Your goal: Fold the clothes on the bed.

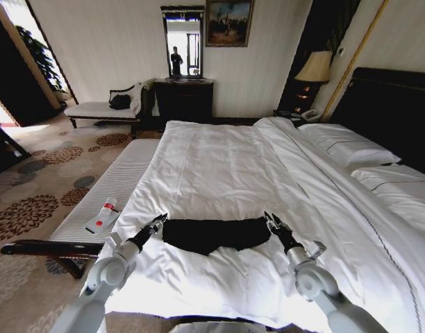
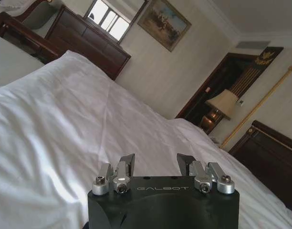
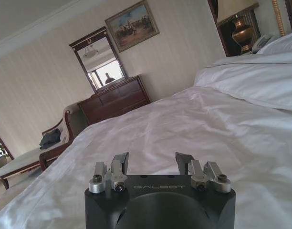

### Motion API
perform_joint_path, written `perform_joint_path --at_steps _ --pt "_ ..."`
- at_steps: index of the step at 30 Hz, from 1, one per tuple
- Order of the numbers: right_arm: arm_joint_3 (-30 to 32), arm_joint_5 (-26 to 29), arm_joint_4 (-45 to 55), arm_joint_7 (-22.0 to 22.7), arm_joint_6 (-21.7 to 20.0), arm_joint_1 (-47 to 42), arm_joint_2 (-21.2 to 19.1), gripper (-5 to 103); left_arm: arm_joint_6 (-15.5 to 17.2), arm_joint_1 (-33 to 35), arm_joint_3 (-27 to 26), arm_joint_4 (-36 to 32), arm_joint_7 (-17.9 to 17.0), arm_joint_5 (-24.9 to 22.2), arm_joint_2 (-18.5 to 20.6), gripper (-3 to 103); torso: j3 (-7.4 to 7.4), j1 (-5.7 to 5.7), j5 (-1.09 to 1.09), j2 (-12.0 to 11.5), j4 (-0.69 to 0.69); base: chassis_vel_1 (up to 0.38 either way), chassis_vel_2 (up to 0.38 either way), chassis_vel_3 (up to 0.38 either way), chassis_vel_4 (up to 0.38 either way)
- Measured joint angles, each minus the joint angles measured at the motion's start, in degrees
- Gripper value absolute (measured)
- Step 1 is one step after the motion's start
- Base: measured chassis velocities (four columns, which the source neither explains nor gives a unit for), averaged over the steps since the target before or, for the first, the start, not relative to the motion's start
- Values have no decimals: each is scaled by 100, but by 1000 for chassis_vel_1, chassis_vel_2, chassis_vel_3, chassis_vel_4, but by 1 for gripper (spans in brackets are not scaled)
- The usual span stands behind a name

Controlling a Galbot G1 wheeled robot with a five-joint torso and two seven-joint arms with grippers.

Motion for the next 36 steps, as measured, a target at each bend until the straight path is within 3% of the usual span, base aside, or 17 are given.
perform_joint_path --at_steps 2,4,6,8,11,15,21,27,32,36 --pt "7 122 63 66 -69 63 -27 59 37 -69 -19 -61 -63 -81 6 55 0 0 0 0 1 0 0 0 0" --pt "-234 510 105 421 -447 532 -152 70 461 -532 127 -136 -652 -168 86 65 0 0 0 0 -2 0 0 0 0" --pt "-652 578 -162 639 -702 1014 -224 81 758 -858 407 19 -902 177 186 76 1 1 1 0 -2 0 0 0 0" --pt "-902 545 -397 697 -801 1276 -239 81 875 -978 556 117 -960 355 223 82 1 2 1 -1 -1 0 0 0 0" --pt "-1396 506 -929 796 -920 1704 -190 96 962 -1135 981 447 -1009 952 248 92 2 2 2 -2 1 0 0 0 0" --pt "-1325 599 -1046 922 -940 1503 -39 100 825 -989 1062 563 -853 1443 47 100 2 2 1 -1 0 0 0 0 0" --pt "-560 989 -719 1324 -1146 820 128 100 823 -835 395 151 -994 906 -225 100 0 0 2 0 -4 0 0 0 0" --pt "-44 1550 -285 1747 -1600 284 263 100 891 -580 -60 -189 -1017 722 -112 100 0 0 1 0 1 0 0 0 0" --pt "-47 1757 -285 1904 -1882 164 464 100 952 -609 -241 -443 -972 440 -24 100 0 -1 -1 1 -2 0 0 0 0" --pt "-125 1857 -382 1936 -1954 238 645 100 673 -659 -515 -742 -623 96 76 100 0 0 1 0 -1 0 0 0 0"
